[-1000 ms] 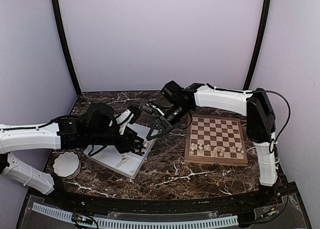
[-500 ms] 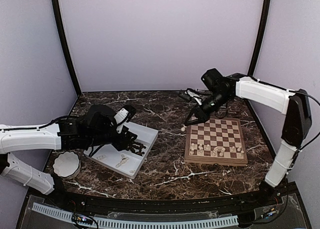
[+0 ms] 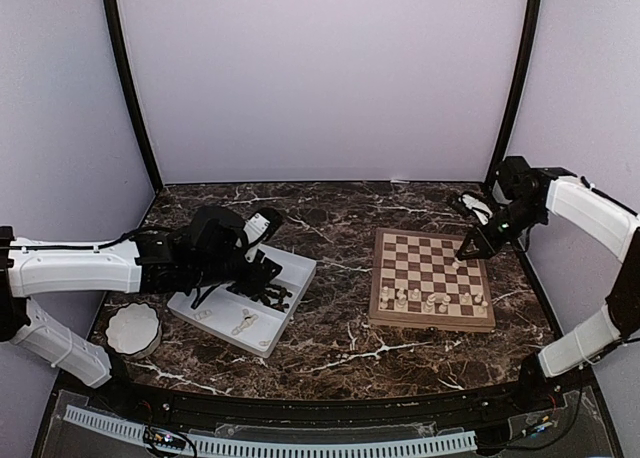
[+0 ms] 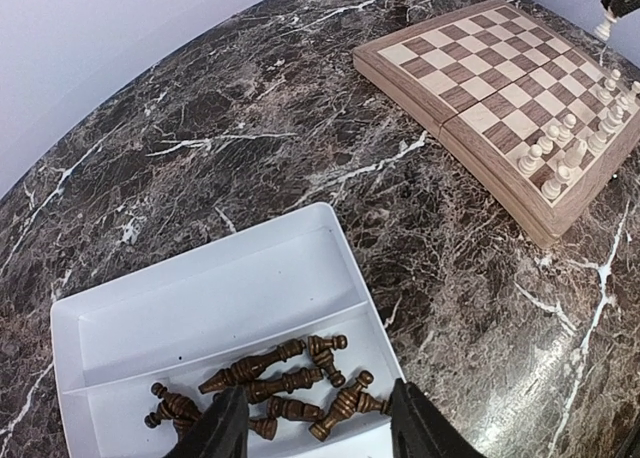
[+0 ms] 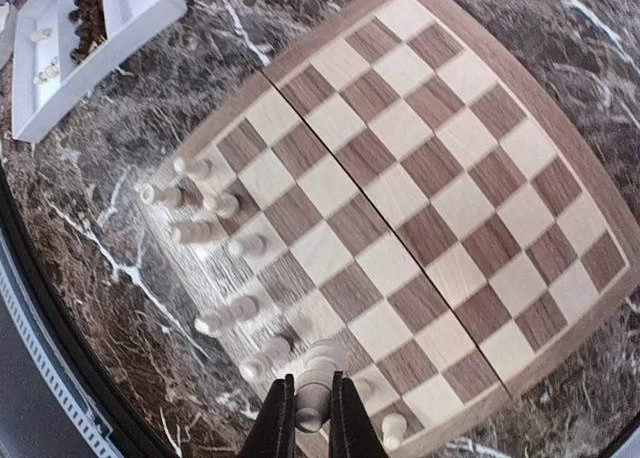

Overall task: Set up the chess pieces on the board
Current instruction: Place the bishop on f1.

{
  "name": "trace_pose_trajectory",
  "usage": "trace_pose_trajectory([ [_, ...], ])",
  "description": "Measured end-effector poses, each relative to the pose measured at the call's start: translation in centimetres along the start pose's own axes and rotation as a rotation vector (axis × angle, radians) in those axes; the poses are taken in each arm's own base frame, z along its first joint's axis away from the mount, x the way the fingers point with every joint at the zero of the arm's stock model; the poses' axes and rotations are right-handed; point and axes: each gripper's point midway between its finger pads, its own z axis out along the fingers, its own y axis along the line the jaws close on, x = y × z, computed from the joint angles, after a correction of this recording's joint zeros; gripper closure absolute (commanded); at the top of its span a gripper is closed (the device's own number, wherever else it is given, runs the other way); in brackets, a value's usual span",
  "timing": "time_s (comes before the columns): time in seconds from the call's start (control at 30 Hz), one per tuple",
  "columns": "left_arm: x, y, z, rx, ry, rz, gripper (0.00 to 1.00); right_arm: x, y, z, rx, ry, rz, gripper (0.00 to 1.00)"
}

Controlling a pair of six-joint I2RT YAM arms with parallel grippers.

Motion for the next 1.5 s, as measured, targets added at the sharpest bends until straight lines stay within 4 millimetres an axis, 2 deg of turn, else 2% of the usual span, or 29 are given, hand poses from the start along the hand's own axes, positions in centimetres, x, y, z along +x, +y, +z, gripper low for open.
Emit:
trace_pose_trajectory([
  [0.07,0.1,0.0,0.3,-0.001,0.005,-0.002,0.49,1.8,-0.5,-0.2,0.034,0.018,0.011,0.97],
  [0.2,0.4,0.1,0.7,-0.003,0.016,-0.001,0.49,5.4,-0.2,0.5,0.06,0.088,-0.004,0.96],
  [0.37,0.3,0.1,0.7,-0.001,0.014,-0.002,0.49,7.8,0.1,1.3,0.063,0.143,-0.036,0.95],
  [0.5,0.3,0.2,0.7,-0.003,0.013,-0.003,0.49,8.9,0.6,2.1,0.043,0.18,-0.076,0.93],
  [0.77,0.3,0.1,0.8,-0.003,0.017,-0.004,0.49,8.7,2.0,3.9,0.006,0.205,-0.174,0.92],
  [1.33,0.3,0.2,0.8,-0.003,0.02,-0.013,0.49,8.3,1.5,5.6,0.014,0.211,-0.202,0.91],
  [1.5,0.4,0.2,0.8,-0.004,0.02,-0.015,0.5,8.5,1.3,5.8,0.022,0.224,-0.205,0.84],
])
